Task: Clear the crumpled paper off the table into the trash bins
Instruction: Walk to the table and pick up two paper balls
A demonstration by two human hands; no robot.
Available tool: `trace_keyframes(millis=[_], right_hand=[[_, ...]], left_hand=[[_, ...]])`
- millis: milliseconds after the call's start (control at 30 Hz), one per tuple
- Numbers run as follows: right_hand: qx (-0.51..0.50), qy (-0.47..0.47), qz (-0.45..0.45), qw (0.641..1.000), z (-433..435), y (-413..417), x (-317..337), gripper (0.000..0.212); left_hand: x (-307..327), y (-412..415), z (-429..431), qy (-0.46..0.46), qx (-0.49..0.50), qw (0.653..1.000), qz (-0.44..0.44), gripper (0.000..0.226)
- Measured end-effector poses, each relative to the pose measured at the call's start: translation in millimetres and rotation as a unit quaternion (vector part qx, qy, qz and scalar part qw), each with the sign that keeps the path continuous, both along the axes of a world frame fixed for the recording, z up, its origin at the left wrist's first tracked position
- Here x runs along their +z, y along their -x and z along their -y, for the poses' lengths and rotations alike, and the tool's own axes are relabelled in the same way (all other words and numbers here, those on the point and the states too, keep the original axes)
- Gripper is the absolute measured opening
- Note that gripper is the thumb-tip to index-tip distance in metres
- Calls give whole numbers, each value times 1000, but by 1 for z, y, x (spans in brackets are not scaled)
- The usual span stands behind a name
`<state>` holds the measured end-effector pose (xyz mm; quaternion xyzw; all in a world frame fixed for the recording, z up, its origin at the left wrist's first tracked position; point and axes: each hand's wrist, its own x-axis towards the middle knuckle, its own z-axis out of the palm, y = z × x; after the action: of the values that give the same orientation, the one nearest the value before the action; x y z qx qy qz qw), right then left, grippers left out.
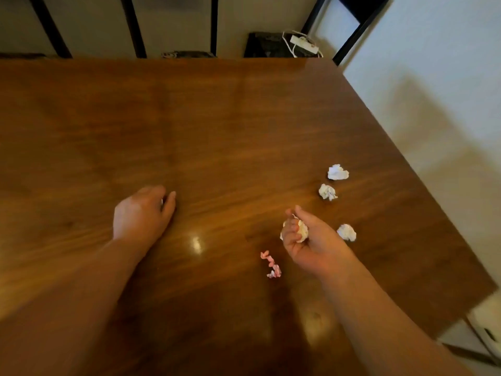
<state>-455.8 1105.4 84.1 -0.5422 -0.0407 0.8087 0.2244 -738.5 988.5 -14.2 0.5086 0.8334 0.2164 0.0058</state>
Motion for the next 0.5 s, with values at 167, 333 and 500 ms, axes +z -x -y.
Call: trace_keyframes(millis=[167, 333, 500], right_hand=[[19, 7, -31, 999, 59, -59, 17, 23], [90, -6, -13, 996, 114, -121, 14, 24], [128, 45, 19, 991, 155, -174, 22, 41]], left_hand=[[19, -38, 30, 46, -14, 998, 29, 35], [46, -131, 98, 100, 45, 950, 293, 31], [76, -219, 173, 75, 207, 753, 620, 34]])
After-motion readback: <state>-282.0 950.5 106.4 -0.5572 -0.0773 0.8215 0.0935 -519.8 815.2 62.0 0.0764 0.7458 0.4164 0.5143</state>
